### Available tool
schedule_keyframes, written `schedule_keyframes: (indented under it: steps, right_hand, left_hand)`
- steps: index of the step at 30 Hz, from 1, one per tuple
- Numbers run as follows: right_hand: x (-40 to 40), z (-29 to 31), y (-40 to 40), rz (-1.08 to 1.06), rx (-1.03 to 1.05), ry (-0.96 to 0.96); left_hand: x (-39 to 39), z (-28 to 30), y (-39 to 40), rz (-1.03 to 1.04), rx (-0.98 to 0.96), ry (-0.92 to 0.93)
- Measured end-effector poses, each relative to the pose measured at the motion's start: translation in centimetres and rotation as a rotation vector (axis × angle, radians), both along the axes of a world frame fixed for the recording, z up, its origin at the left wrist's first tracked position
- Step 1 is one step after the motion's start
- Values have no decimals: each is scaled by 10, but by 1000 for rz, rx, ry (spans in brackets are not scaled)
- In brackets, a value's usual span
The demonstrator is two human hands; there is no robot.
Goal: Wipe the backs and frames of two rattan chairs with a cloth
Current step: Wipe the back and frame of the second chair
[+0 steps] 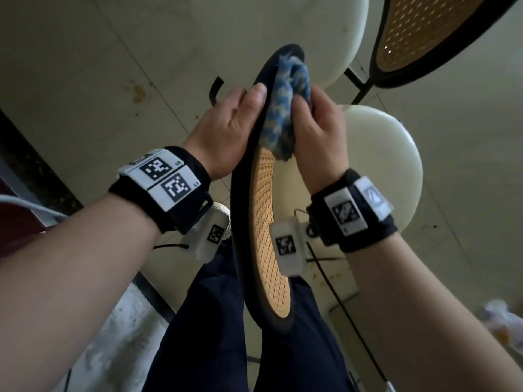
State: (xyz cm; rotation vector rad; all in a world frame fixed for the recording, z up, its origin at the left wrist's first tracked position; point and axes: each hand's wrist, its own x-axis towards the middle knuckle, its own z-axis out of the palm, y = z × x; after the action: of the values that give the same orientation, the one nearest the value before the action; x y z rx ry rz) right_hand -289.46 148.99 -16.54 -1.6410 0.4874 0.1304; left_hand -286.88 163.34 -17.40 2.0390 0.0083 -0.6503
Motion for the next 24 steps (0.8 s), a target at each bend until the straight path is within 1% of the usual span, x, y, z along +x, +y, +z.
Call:
schedule_keyframes:
  steps: [3,6,10,13,15,18,20,22,24]
  right_hand:
    - [-25,16,2,106,-24,-63]
    - [-34,23,2,191,-31,-102]
    - [-21,17,2,175,-181,-89]
    - [-2,2,-3,111,-251,-70]
    - [15,-15,-9,81,-282,-10]
    - [39,-54,-19,75,-347,197]
    - [45,-79,-25,93,-381,291]
    - [44,-94,-27,119,-382,366]
    - [41,-99,-26,98,-329,429]
  left_hand:
    - [0,2,-2,49,-26,28]
    - [-2,3,-2,53,-26,30]
    - [-3,4,-3,74,-36,29]
    - [-2,3,-3,48,21,1]
    - [-2,2,-4,24,19,-10]
    - [-4,1,-4,8,-1,-25]
    - [-4,0,-4,5,-1,-23]
    - [-4,0,-3,2,-8,-17]
    - [-4,1,-3,-4,-21,-9]
